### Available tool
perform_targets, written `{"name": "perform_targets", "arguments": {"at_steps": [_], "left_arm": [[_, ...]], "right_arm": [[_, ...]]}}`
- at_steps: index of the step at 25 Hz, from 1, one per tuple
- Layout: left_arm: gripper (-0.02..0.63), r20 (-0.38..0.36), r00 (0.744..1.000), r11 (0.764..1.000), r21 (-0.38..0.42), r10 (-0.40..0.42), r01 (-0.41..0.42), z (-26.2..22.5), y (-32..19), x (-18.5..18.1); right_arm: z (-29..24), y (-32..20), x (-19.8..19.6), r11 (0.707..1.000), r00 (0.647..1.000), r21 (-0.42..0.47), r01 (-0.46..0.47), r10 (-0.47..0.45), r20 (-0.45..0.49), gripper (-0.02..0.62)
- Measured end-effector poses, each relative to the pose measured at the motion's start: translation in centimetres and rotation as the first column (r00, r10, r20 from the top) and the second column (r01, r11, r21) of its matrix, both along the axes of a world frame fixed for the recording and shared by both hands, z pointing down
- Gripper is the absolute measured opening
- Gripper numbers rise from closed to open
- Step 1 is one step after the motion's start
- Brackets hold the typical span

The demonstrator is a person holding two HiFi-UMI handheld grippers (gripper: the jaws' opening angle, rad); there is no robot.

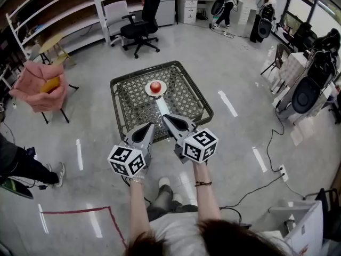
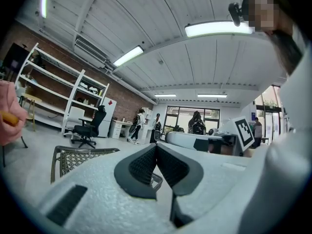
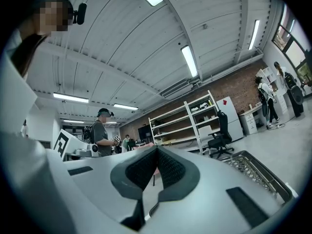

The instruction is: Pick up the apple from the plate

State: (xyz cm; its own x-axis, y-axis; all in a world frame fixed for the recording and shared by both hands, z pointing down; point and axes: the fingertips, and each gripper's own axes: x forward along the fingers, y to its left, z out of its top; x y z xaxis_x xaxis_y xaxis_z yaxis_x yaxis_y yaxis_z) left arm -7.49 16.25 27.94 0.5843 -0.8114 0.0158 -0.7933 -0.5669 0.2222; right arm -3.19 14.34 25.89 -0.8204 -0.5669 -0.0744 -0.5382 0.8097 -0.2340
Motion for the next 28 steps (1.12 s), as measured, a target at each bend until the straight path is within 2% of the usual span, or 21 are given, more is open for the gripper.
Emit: {"name": "perform_targets", "arguments": {"at_steps": [28], "left_arm": [[0.011,0.019,0.996,0.996,-0.028,0.085,-0.084,1.0,-14.7,-1.8]], "right_arm": [[1.4,-13.1,-2.1,0.998,0.998,-0.028,-0.054,0.053,-0.043,0.009]]}}
